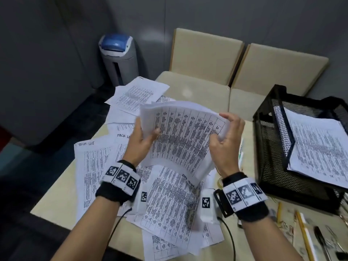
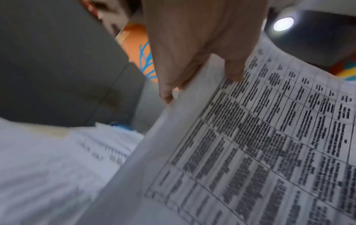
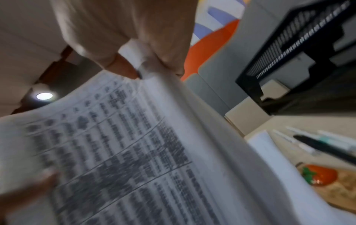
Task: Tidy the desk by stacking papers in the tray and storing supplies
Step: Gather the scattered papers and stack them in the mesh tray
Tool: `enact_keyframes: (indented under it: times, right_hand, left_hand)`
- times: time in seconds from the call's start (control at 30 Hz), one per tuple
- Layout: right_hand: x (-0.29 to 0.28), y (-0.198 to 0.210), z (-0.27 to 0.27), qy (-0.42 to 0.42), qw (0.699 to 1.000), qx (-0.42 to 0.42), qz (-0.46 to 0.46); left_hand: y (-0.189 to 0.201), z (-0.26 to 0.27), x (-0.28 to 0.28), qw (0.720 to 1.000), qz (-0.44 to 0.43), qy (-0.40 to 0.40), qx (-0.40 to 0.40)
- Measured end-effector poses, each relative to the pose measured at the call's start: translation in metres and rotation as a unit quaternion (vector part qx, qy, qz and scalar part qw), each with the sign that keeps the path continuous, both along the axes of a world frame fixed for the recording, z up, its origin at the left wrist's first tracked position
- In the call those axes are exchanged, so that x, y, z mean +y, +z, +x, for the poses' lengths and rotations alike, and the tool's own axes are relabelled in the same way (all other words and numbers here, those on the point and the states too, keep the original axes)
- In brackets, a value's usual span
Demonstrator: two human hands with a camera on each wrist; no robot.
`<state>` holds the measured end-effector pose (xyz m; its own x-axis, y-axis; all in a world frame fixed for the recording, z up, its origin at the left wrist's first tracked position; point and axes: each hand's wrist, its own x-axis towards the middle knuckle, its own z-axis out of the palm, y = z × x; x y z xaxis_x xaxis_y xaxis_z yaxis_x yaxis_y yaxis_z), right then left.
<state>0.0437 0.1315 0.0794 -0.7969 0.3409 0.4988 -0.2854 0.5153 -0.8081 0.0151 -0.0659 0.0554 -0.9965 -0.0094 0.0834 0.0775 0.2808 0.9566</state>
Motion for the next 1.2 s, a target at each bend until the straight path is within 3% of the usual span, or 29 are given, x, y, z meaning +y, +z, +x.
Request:
enact_keyframes:
  times: [0.07,0.13,0.23,0.37,0.5,0.63,0.7,0.8,0.83,0.9,0.97,1.03,1.1,1.13,1.2]
  right_hand:
    - [-0.003,0.004,-0.001,0.016,0.996,-0.021,-0.082]
    - [0.002,0.018,0.001,0.014,0.99,0.002,-0.138]
    - [0.02,0.034,0.003,0.015,0.978,0.034,-0.203]
    - [0.025,0.014,-0.004,0.042,0.958,-0.075,-0.273]
    - [0.014,-0.019,-0.001,0.059,0.954,-0.214,-0.202]
    - [0.021,-0.025,0.005,0.083,0.939,-0.266,-0.202]
    - [0.032,-0.006,0.009,0.046,0.952,-0.23,-0.195]
    - [0.06,0.032,0.015,-0.073,0.995,-0.055,-0.028]
    - [0.069,0.047,0.017,-0.096,0.994,0.007,0.057]
    - [0.086,0.072,0.02,-0.126,0.96,0.064,0.24]
    - [0.1,0.092,0.022,-0.127,0.903,0.046,0.407]
    - [0.116,0.107,0.027,-0.079,0.857,-0.05,0.506]
    - [0.137,0.117,0.036,-0.045,0.845,-0.14,0.514]
    - [0.149,0.121,0.041,-0.045,0.857,-0.146,0.492]
    - [0.172,0.129,0.052,-0.09,0.888,-0.12,0.434]
  left_hand:
    - [-0.001,-0.001,0.011,1.0,0.006,-0.002,-0.03]
    - [0.01,-0.004,0.014,0.999,0.046,0.013,-0.011]
    - [0.03,-0.005,0.008,0.991,0.127,-0.039,0.028]
    - [0.017,-0.001,0.0,0.988,0.126,-0.088,-0.019]
    - [-0.015,0.013,0.004,0.987,-0.004,-0.128,-0.092]
    - [-0.02,0.026,0.022,0.991,-0.027,-0.067,-0.115]
    - [0.0,0.026,0.035,0.995,-0.041,-0.039,-0.087]
    - [0.043,0.013,0.054,0.986,-0.153,-0.06,-0.002]
    - [0.06,0.009,0.064,0.973,-0.212,-0.079,0.03]
    - [0.086,0.0,0.089,0.918,-0.36,-0.132,0.101]
    - [0.115,0.0,0.123,0.839,-0.496,-0.162,0.151]
    - [0.139,0.005,0.159,0.783,-0.57,-0.152,0.198]
    - [0.161,0.012,0.193,0.753,-0.594,-0.143,0.244]
    - [0.169,0.016,0.21,0.74,-0.597,-0.138,0.277]
    - [0.178,0.019,0.239,0.743,-0.528,-0.121,0.394]
